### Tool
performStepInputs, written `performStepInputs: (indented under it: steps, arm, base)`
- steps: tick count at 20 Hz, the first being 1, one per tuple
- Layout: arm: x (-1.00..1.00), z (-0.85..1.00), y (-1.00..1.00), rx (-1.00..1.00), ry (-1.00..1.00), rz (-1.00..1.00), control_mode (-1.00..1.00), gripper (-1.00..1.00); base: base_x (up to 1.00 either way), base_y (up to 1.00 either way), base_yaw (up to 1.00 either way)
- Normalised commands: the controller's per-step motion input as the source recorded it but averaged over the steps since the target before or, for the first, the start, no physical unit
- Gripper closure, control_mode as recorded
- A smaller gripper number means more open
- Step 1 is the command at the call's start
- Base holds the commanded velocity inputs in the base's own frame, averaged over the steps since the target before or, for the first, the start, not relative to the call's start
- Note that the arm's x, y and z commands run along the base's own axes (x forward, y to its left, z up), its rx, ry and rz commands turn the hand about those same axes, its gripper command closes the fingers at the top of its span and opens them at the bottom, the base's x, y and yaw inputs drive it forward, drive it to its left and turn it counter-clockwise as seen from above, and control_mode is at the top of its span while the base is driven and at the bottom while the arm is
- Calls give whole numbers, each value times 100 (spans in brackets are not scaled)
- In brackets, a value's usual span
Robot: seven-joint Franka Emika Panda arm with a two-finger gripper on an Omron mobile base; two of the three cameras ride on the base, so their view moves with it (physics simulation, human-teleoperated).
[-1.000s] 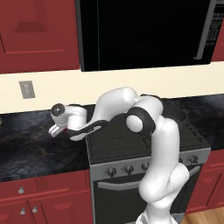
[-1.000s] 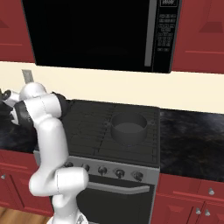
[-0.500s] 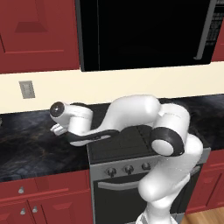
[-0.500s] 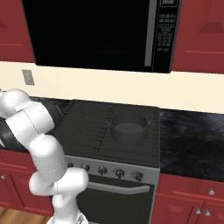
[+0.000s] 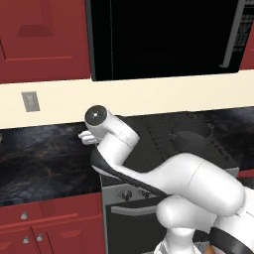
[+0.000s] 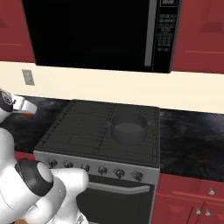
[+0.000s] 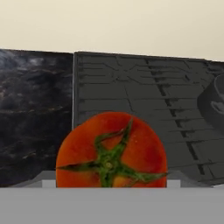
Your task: Turn on the burner for the pot on the stove. Wait thirty seconds for the pot to heat up. Then add the tomato to the pot.
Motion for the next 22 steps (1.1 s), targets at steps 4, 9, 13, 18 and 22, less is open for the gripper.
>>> performStepInputs:
  steps: [4, 9, 13, 18, 22]
  arm:
    - [-100, 83, -98, 13, -5, -5, -100, 100]
    - [-98, 55, -100, 10, -10, 0, -100, 100]
    - [-79, 57, -100, 13, -4, 0, -100, 100]
    - [-56, 78, -100, 15, 1, 0, -100, 100]
    - [-34, 46, -100, 9, 3, -2, -100, 100]
  base:
    - [0, 0, 0]
    - [0, 0, 0]
    - [0, 0, 0]
    - [0, 0, 0]
    - [0, 0, 0]
